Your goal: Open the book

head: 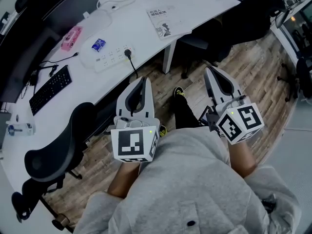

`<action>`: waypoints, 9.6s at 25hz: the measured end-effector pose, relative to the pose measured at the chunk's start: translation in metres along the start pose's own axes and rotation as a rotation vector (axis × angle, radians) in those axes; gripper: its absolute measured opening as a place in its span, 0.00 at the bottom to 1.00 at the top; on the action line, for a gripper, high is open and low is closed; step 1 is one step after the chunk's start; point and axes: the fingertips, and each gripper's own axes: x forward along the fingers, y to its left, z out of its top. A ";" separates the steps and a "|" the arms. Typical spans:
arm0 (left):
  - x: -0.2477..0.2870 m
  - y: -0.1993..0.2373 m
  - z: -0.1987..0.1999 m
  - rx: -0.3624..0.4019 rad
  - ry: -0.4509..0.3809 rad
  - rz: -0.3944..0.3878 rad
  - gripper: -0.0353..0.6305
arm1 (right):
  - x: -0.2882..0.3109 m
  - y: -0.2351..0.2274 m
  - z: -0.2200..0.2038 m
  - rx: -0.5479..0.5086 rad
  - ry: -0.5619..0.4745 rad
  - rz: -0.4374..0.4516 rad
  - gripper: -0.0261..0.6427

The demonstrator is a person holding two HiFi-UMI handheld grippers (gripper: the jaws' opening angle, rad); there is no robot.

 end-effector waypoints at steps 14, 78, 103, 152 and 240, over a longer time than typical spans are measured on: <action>0.060 -0.003 -0.002 0.018 0.025 -0.021 0.07 | 0.036 -0.043 0.007 -0.003 -0.008 0.000 0.08; 0.328 0.025 0.015 0.042 0.160 0.191 0.07 | 0.225 -0.269 0.014 0.236 0.114 0.151 0.08; 0.359 0.050 -0.037 0.010 0.246 0.167 0.07 | 0.246 -0.274 -0.046 0.292 0.260 0.126 0.08; 0.387 0.111 -0.225 -0.100 0.655 0.210 0.07 | 0.293 -0.272 -0.203 0.634 0.507 0.086 0.21; 0.269 0.182 -0.133 -0.316 0.358 0.465 0.07 | 0.377 -0.037 -0.247 0.314 0.937 0.652 0.23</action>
